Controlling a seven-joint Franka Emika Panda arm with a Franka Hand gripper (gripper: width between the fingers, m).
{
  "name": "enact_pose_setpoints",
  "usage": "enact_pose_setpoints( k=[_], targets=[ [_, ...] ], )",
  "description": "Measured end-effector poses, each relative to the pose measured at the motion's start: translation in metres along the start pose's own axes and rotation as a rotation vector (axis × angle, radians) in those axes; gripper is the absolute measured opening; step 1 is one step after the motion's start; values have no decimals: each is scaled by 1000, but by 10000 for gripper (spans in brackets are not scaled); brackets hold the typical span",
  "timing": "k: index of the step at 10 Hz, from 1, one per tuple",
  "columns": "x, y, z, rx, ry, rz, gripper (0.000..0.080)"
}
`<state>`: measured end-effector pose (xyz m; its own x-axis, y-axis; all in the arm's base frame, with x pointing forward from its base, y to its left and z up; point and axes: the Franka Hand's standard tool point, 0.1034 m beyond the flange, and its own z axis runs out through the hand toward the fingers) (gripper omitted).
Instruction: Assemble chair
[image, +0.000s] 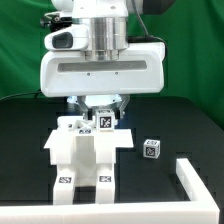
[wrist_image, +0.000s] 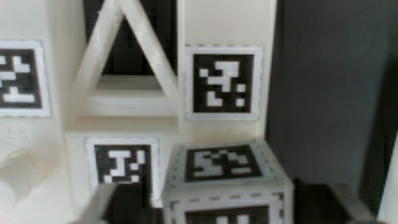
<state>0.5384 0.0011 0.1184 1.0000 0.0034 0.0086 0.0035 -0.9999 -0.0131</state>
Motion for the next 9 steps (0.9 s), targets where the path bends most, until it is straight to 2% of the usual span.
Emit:
enact_pose_setpoints(
  k=[1,5,9],
  targets=[
    [0,0,0,0,0,0,282],
    [0,0,0,1,0,65,282],
    [0,-1,0,3,-1,336,284]
  ],
)
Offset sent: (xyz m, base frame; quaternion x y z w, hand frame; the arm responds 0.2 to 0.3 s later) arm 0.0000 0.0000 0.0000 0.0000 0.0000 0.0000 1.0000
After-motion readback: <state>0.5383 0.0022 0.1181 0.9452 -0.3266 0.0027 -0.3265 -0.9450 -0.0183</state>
